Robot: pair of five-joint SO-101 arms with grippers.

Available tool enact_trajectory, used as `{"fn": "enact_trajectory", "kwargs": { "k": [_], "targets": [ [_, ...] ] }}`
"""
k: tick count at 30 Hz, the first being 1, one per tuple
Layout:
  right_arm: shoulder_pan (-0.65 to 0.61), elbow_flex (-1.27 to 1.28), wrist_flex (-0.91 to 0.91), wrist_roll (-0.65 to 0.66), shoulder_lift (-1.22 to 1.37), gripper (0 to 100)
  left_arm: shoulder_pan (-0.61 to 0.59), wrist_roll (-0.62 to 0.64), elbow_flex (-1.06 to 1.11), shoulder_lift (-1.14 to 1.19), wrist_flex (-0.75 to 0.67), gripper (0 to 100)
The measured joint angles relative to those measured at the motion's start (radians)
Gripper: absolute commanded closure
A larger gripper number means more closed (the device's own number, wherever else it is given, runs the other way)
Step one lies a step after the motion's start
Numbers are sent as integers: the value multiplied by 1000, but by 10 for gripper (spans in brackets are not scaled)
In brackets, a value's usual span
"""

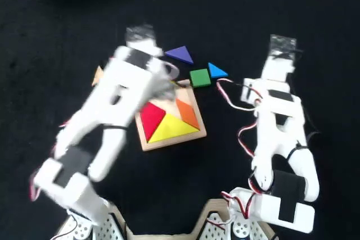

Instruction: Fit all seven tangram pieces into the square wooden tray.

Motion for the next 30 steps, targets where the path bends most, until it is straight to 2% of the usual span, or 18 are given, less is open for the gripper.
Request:
{"fn": "enact_trajectory", "kwargs": {
  "k": [2,5,7,11,15,20,26,30],
  "targets": [
    [-49,0,38,74,0,987,-106,-106,0,-75,60,759],
    [-149,0,127,199,0,987,-229,-249,78,-123,75,760],
    [-198,0,175,276,0,987,-281,-290,169,-124,55,798],
    [-224,3,212,325,0,987,-379,-313,370,-126,-126,898],
    [-255,3,252,356,40,987,-463,-338,462,-126,-345,891],
    [-302,3,299,433,83,987,-483,-359,519,-127,-468,891],
    [-324,3,316,442,86,987,-485,-359,647,-127,-674,891],
    [-367,3,350,442,86,987,-491,-359,667,-127,-727,891]
  ]
}}
